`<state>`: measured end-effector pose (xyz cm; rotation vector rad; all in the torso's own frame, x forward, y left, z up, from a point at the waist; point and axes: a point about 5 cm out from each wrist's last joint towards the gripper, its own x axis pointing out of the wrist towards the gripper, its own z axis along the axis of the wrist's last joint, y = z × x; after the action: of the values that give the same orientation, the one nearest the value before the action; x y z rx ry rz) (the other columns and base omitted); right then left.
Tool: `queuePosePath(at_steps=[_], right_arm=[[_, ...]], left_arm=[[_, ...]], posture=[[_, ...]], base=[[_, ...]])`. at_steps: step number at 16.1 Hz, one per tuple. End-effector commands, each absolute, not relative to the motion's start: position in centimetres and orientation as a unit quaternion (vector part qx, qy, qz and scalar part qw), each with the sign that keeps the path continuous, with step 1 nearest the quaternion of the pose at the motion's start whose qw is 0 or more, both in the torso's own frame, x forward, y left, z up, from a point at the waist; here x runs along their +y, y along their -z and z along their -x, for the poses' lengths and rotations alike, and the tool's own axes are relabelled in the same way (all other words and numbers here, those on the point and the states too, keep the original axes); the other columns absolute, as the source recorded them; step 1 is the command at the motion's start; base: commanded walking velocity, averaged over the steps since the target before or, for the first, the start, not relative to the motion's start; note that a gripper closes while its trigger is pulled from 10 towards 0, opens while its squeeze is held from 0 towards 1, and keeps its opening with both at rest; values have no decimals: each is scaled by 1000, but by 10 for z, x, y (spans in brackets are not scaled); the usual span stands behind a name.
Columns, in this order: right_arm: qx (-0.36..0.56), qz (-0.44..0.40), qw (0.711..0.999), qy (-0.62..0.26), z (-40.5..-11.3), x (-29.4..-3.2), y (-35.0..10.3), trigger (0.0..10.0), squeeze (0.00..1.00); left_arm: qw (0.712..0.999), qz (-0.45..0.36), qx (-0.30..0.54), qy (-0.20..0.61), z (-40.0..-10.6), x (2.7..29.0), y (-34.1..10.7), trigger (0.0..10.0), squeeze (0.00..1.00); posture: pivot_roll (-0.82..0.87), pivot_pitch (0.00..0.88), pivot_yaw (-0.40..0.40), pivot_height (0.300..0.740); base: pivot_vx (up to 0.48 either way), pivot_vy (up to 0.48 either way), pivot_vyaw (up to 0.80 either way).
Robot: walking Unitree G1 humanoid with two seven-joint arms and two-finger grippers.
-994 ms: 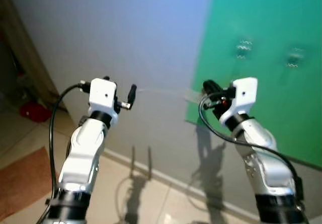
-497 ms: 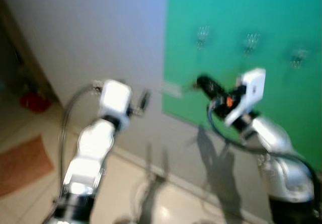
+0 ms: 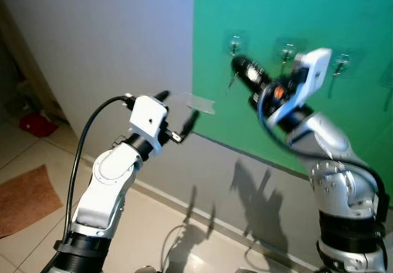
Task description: Hang keys on a hook
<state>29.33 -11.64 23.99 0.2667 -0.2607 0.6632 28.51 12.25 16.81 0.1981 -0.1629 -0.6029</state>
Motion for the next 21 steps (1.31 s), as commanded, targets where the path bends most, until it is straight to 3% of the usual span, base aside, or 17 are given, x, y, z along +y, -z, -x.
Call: queuePosePath(at_steps=[1, 6, 12, 21], right_arm=[[-132, -143, 930, -313, -297, -119, -244, 10000, 0], [-132, -153, 942, -268, -311, -111, -244, 10000, 0], [-123, -149, 941, -277, -325, -92, -241, 10000, 0], [-119, -157, 945, -262, -341, -89, -238, 10000, 0]], left_arm=[[940, -94, -77, 320, -283, 119, -169, 10000, 0], [930, -90, -72, 349, -283, 119, -172, 10000, 0], [927, -92, -68, 356, -282, 117, -173, 10000, 0], [925, -91, -63, 363, -280, 114, -172, 10000, 0]], posture=[[-59, 0, -3, 718], [-56, 0, 8, 718], [-40, 0, 10, 718], [-36, 0, 12, 718]], base=[[0, 0, 0], [0, 0, 0], [0, 0, 0], [0, 0, 0]])
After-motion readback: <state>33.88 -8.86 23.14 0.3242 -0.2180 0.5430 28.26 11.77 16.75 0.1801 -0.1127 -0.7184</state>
